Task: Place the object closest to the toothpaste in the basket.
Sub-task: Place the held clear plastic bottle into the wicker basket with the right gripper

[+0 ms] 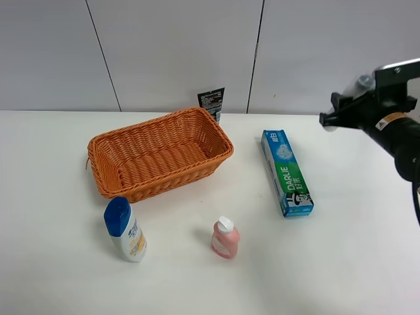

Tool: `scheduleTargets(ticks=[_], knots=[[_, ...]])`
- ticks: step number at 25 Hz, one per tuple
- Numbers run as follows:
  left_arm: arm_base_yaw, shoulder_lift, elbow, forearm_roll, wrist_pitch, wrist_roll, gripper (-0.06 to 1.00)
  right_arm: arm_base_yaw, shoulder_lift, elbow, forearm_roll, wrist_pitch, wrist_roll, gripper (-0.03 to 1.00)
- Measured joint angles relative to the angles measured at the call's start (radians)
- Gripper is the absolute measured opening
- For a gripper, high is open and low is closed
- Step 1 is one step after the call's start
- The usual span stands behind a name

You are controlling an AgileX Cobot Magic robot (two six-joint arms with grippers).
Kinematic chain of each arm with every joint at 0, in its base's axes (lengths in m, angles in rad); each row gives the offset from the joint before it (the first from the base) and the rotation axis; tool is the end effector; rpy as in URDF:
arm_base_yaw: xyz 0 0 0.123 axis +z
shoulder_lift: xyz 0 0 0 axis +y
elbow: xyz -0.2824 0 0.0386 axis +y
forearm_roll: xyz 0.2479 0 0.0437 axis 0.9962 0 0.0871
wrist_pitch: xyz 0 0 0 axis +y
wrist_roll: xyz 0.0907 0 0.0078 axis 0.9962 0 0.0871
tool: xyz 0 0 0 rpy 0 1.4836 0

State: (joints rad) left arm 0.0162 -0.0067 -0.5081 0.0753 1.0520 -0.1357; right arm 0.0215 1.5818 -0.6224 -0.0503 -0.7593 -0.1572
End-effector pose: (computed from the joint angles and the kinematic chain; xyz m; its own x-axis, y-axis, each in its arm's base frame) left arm -0.0067 0.0058 0.2803 -0.4244 -0.1048 -0.8994 -0.1172 0.9913 -0.0602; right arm 0.3100 0.0098 0.2166 -0.1004 -0.1946 -0.9757 -0.0766 0.9793 -0.1874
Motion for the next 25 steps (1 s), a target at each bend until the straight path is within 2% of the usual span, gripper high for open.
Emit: scheduleTargets(ticks=[2, 6, 11, 14, 17, 22, 25], knots=[[0.0, 0.0, 0.0, 0.0, 0.0, 0.0, 0.99, 0.046, -0.052, -0.057, -0.026, 0.071, 0.056, 0.44], [0.0, 0.0, 0.0, 0.0, 0.0, 0.0, 0.99, 0.213, -0.064, -0.215, -0.05, 0.244, 0.126, 0.44], [0.0, 0.0, 0.0, 0.0, 0.0, 0.0, 0.99, 0.432, 0.056, -0.42, -0.055, 0.281, 0.146, 0.44], [0.0, 0.0, 0.0, 0.0, 0.0, 0.0, 0.99, 0.518, 0.164, -0.514, -0.056, 0.297, 0.157, 0.44], [0.0, 0.0, 0.0, 0.0, 0.0, 0.0, 0.99, 0.558, 0.272, -0.559, -0.056, 0.339, 0.157, 0.44], [0.0, 0.0, 0.0, 0.001, 0.0, 0.0, 0.99, 0.571, 0.369, -0.568, -0.055, 0.441, 0.146, 0.44], [0.0, 0.0, 0.0, 0.001, 0.0, 0.0, 0.99, 0.571, 0.373, -0.57, -0.055, 0.436, 0.145, 0.44]])
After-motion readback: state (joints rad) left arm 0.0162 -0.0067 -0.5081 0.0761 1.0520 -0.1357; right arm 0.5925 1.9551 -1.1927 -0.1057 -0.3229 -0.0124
